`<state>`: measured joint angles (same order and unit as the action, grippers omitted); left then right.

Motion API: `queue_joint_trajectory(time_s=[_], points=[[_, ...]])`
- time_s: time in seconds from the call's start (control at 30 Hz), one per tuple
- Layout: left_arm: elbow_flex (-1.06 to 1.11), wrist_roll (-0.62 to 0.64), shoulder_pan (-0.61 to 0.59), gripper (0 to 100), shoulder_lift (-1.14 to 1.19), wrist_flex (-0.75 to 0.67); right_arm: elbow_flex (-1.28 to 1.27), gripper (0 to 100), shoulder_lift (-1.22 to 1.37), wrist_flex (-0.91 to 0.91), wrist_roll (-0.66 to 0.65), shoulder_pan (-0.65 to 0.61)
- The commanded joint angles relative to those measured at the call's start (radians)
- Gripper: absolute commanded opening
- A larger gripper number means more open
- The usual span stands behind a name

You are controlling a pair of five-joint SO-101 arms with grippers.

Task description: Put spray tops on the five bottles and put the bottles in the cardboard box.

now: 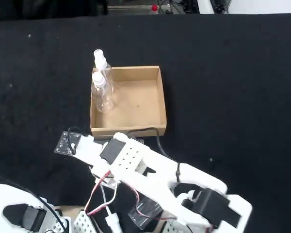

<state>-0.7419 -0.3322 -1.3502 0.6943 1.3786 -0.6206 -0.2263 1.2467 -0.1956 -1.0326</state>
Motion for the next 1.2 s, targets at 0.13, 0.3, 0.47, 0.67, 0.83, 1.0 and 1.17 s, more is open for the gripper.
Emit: queue_joint_trajectory(time_s=[0.13, 0.3, 0.47, 0.67, 0.83, 1.0, 1.17], points=[[-0.058, 0.0, -0.008, 7, -0.017, 0.002, -0.05, 19.8, -0.074, -0.021, 0.173, -0.18], [-0.058, 0.0, -0.012, 7, -0.017, 0.002, -0.042, 19.9, -0.039, -0.029, 0.17, -0.238], [-0.058, 0.0, -0.015, 7, -0.017, 0.002, -0.056, 19.8, 0.035, -0.077, 0.169, -0.293], [-0.058, 0.0, -0.031, 7, -0.017, -0.02, -0.058, 19.8, 0.073, -0.084, 0.172, -0.359], [-0.048, 0.0, -0.059, 7, -0.017, -0.084, -0.061, 19.8, 0.082, -0.11, 0.178, -0.359], [-0.048, 0.0, -0.062, 7, -0.015, -0.084, -0.119, 19.8, 0.088, -0.19, 0.181, -0.331], [-0.048, 0.002, -0.061, 7, -0.015, -0.084, -0.17, 19.8, 0.085, -0.235, 0.258, -0.284]])
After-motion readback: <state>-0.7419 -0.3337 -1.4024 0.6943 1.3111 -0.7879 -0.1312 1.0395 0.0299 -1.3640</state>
